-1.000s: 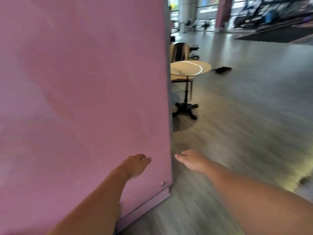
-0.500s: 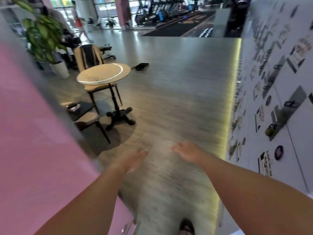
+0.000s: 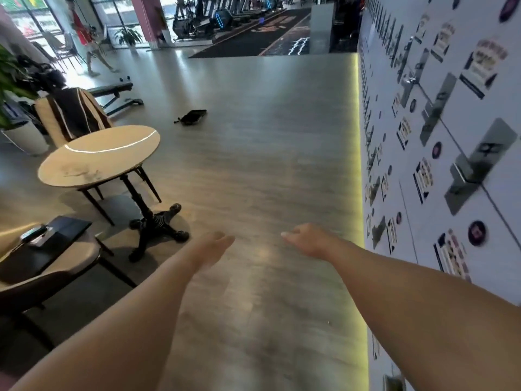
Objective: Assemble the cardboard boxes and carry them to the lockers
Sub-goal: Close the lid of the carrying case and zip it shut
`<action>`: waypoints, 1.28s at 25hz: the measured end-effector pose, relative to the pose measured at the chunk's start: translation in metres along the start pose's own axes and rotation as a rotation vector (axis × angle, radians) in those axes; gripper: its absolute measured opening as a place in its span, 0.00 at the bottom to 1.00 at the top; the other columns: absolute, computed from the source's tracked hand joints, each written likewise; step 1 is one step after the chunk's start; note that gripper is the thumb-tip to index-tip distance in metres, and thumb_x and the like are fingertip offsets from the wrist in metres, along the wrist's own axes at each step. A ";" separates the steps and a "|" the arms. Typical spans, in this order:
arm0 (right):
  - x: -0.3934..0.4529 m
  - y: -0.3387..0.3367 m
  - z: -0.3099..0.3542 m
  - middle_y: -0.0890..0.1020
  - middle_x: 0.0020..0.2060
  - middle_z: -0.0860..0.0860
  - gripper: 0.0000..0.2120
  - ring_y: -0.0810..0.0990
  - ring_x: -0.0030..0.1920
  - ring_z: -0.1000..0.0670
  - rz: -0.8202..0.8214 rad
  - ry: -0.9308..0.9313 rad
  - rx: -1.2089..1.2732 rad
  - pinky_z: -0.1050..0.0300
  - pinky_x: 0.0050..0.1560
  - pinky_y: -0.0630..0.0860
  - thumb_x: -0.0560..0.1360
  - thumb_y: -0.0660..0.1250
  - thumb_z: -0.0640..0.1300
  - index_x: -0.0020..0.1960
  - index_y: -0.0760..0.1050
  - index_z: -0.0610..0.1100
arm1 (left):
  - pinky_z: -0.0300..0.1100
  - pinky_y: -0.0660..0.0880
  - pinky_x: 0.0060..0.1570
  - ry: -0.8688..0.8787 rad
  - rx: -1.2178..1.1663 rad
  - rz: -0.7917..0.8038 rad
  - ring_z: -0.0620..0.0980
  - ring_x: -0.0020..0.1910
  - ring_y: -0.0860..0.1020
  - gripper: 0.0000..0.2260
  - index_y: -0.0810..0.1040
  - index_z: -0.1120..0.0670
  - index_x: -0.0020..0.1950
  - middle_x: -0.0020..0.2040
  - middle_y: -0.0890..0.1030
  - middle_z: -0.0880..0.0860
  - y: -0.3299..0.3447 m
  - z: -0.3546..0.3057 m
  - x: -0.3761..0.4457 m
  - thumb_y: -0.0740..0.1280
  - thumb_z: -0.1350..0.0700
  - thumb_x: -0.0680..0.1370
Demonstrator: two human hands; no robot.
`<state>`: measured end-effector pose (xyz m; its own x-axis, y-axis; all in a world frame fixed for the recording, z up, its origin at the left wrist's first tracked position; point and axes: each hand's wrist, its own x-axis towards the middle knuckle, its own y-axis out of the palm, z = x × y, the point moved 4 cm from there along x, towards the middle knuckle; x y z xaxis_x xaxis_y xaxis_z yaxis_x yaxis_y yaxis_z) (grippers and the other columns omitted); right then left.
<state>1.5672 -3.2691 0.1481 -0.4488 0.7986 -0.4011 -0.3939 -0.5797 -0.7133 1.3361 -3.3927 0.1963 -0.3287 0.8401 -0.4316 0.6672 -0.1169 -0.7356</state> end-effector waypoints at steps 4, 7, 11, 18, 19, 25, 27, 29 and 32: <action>0.099 -0.043 0.012 0.76 0.70 0.40 0.36 0.75 0.70 0.42 -0.018 -0.026 0.013 0.52 0.67 0.69 0.78 0.60 0.67 0.69 0.75 0.38 | 0.49 0.71 0.63 0.003 -0.026 0.009 0.55 0.63 0.74 0.18 0.76 0.51 0.64 0.59 0.76 0.52 -0.037 -0.015 0.106 0.58 0.41 0.83; 0.183 -0.078 0.032 0.77 0.69 0.39 0.33 0.75 0.69 0.42 -0.016 -0.042 -0.036 0.54 0.63 0.70 0.80 0.59 0.64 0.68 0.75 0.36 | 0.45 0.68 0.57 0.029 -0.017 -0.003 0.56 0.64 0.74 0.15 0.75 0.50 0.61 0.58 0.76 0.53 -0.073 -0.025 0.195 0.57 0.42 0.84; 0.291 -0.131 0.068 0.77 0.69 0.42 0.32 0.75 0.69 0.42 -0.019 -0.051 -0.072 0.55 0.63 0.70 0.80 0.60 0.65 0.69 0.76 0.38 | 0.46 0.66 0.59 0.036 -0.052 0.015 0.56 0.67 0.73 0.20 0.76 0.54 0.65 0.61 0.76 0.54 -0.129 -0.046 0.303 0.57 0.43 0.84; 0.476 -0.213 0.114 0.74 0.72 0.41 0.33 0.73 0.72 0.43 -0.021 -0.105 -0.127 0.55 0.63 0.69 0.81 0.59 0.64 0.72 0.73 0.38 | 0.49 0.67 0.67 0.018 -0.020 -0.013 0.56 0.68 0.73 0.24 0.77 0.56 0.68 0.68 0.77 0.55 -0.205 -0.090 0.495 0.57 0.41 0.83; 0.510 -0.225 0.116 0.73 0.73 0.42 0.33 0.72 0.72 0.43 -0.014 -0.109 -0.131 0.55 0.65 0.68 0.80 0.59 0.65 0.72 0.73 0.39 | 0.48 0.67 0.68 0.015 -0.027 -0.024 0.55 0.69 0.72 0.24 0.76 0.55 0.70 0.69 0.76 0.54 -0.216 -0.097 0.526 0.58 0.40 0.83; 0.702 -0.310 0.136 0.80 0.66 0.46 0.32 0.76 0.69 0.44 0.007 -0.159 -0.142 0.53 0.65 0.70 0.78 0.58 0.68 0.66 0.78 0.43 | 0.43 0.69 0.59 0.003 -0.021 -0.105 0.54 0.64 0.76 0.21 0.80 0.56 0.64 0.62 0.81 0.55 -0.277 -0.158 0.693 0.58 0.42 0.84; 0.759 -0.340 0.152 0.76 0.71 0.45 0.34 0.73 0.71 0.44 0.022 -0.195 -0.178 0.54 0.67 0.69 0.79 0.58 0.67 0.71 0.75 0.42 | 0.43 0.70 0.61 0.001 -0.015 -0.114 0.54 0.65 0.76 0.22 0.80 0.55 0.64 0.62 0.81 0.55 -0.298 -0.179 0.744 0.58 0.41 0.83; 0.818 -0.367 0.174 0.74 0.73 0.46 0.33 0.72 0.73 0.45 0.041 -0.221 -0.202 0.54 0.68 0.68 0.80 0.58 0.66 0.73 0.73 0.43 | 0.43 0.69 0.65 0.008 -0.028 -0.118 0.54 0.68 0.74 0.23 0.79 0.55 0.68 0.66 0.79 0.55 -0.323 -0.196 0.791 0.58 0.42 0.83; 0.909 -0.383 0.198 0.73 0.74 0.47 0.36 0.71 0.74 0.46 0.082 -0.231 -0.203 0.54 0.71 0.67 0.78 0.59 0.68 0.75 0.71 0.44 | 0.45 0.67 0.69 -0.043 -0.040 -0.140 0.54 0.71 0.72 0.25 0.76 0.54 0.71 0.70 0.76 0.55 -0.364 -0.202 0.865 0.57 0.39 0.83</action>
<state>1.1510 -2.3529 0.1709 -0.6518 0.6789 -0.3379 -0.1909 -0.5781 -0.7933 0.9441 -2.5164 0.1958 -0.4481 0.8230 -0.3491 0.6386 0.0213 -0.7692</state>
